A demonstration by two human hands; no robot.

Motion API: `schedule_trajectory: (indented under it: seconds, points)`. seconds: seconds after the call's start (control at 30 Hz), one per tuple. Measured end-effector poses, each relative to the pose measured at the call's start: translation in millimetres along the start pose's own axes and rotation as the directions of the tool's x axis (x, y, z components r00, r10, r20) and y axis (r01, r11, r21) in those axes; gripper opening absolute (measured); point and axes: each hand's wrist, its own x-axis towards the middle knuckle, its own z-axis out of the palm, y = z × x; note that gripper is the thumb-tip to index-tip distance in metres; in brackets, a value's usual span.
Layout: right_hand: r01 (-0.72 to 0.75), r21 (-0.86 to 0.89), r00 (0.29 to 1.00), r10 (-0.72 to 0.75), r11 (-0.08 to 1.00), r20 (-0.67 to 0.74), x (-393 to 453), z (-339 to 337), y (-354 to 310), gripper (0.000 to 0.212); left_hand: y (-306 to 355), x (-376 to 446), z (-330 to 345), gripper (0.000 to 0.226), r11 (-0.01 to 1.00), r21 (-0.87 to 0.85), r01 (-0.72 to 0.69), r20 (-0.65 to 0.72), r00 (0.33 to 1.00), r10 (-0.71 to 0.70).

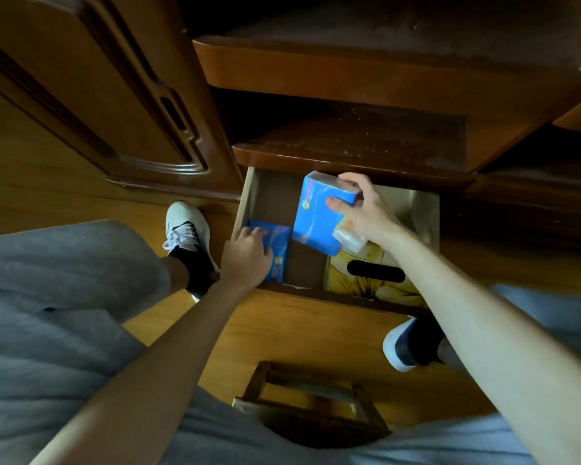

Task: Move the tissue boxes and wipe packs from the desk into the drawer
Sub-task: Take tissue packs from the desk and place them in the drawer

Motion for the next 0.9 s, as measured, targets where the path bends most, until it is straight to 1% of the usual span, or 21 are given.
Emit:
schedule_trajectory:
  seconds: [0.07, 0.13, 0.2, 0.3, 0.4, 0.47, 0.53, 0.63, 0.73, 0.8, 0.9]
  points:
    - [0.039, -0.065, 0.999, -0.036, 0.997, 0.037, 10.9, 11.1, -5.1, 0.043, -6.9, -9.3, 11.1, 0.036, 0.98, 0.15, -0.128, 0.02, 0.992, 0.126]
    - [0.092, -0.127, 0.995, -0.086, 0.988, 0.053, 21.4, 19.3, -8.5, 0.043, -12.1, -12.1, 14.6, 0.037, 0.954, 0.221, -0.202, 0.04, 0.979, 0.198]
    - [0.124, -0.186, 0.991, -0.113, 0.975, 0.068, 31.1, 24.4, -6.0, 0.046, -17.2, -11.5, 15.8, 0.04, 0.928, 0.285, -0.239, 0.075, 0.971, 0.227]
    - [0.108, -0.238, 0.989, -0.08, 0.965, 0.123, 44.5, 26.9, -0.4, 0.044, -19.0, -9.4, 18.7, 0.041, 0.892, 0.352, -0.283, 0.153, 0.958, 0.243]
    - [0.107, -0.265, 0.979, -0.054, 0.958, 0.197, 54.8, 26.4, -1.1, 0.041, -13.2, -7.1, 18.5, 0.043, 0.866, 0.422, -0.266, 0.172, 0.962, 0.212]
    - [0.099, -0.249, 0.974, -0.042, 0.964, 0.223, 58.4, 30.2, -2.2, 0.039, -10.6, -6.0, 18.6, 0.044, 0.859, 0.45, -0.245, 0.173, 0.967, 0.186]
    - [0.08, -0.217, 0.975, -0.031, 0.973, 0.22, 59.8, 39.3, -2.7, 0.038, -10.7, -6.0, 19.3, 0.044, 0.854, 0.463, -0.239, 0.168, 0.969, 0.18]
    - [0.026, -0.161, 0.992, -0.005, 0.987, 0.127, 56.8, 50.0, 2.1, 0.033, -12.5, -6.1, 17.7, 0.045, 0.854, 0.465, -0.235, 0.169, 0.97, 0.175]
    - [-0.097, -0.01, 0.994, 0.098, 0.995, 0.055, 51.4, 48.2, 11.5, 0.03, -14.1, -6.0, 17.4, 0.046, 0.872, 0.442, -0.209, 0.153, 0.976, 0.156]
    - [-0.148, 0.054, 0.987, 0.144, 0.988, 0.069, 50.4, 44.6, 14.0, 0.03, -14.0, -6.4, 19.1, 0.047, 0.874, 0.441, -0.204, 0.161, 0.976, 0.147]
    - [-0.178, 0.071, 0.98, 0.171, 0.981, 0.099, 51.3, 43.0, 13.8, 0.031, -13.9, -7.6, 21.2, 0.047, 0.878, 0.437, -0.196, 0.172, 0.976, 0.133]
